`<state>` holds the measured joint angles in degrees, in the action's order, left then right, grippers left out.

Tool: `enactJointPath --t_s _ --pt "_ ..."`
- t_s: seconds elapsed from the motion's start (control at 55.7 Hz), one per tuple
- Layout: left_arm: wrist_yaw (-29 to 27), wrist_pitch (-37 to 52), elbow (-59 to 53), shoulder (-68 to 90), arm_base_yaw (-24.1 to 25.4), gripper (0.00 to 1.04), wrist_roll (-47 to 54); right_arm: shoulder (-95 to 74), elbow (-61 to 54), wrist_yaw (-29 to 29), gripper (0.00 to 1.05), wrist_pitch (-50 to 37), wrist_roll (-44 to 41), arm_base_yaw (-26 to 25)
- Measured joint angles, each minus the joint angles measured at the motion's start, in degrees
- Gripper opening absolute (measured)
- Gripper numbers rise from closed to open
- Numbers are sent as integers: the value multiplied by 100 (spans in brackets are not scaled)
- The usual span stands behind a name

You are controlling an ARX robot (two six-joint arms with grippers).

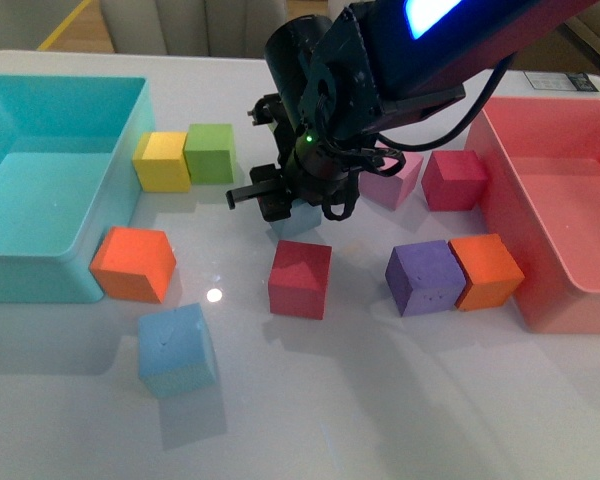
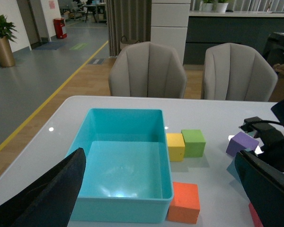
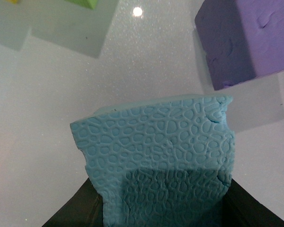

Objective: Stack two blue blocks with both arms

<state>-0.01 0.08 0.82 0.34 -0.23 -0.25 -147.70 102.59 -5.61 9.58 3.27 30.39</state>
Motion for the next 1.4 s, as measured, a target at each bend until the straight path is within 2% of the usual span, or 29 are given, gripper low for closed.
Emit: enactJointPath --t_s 0.215,0.449,0.628,0.682,0.825,1.202,1.292,1.399 --pt "0 0 0 0 0 96 0 -374 474 -66 41 234 15 -2" --pt "0 0 0 0 -2 96 0 -393 507 -57 41 256 28 2" --pt "0 0 0 0 0 96 0 -387 374 -52 66 138 63 2" --pt "0 0 0 0 0 96 0 -376 280 -46 78 92 68 4" --pt "0 0 0 0 -2 96 0 -334 70 -42 96 -17 105 4" --pt "0 0 0 0 -2 96 0 1294 -1106 9 96 -1051 146 -13" --pt "0 0 0 0 0 96 0 1777 -1609 -28 96 -1495 98 -50" --pt "0 0 -2 0 0 96 0 2782 -2767 -59 96 -2422 31 -175"
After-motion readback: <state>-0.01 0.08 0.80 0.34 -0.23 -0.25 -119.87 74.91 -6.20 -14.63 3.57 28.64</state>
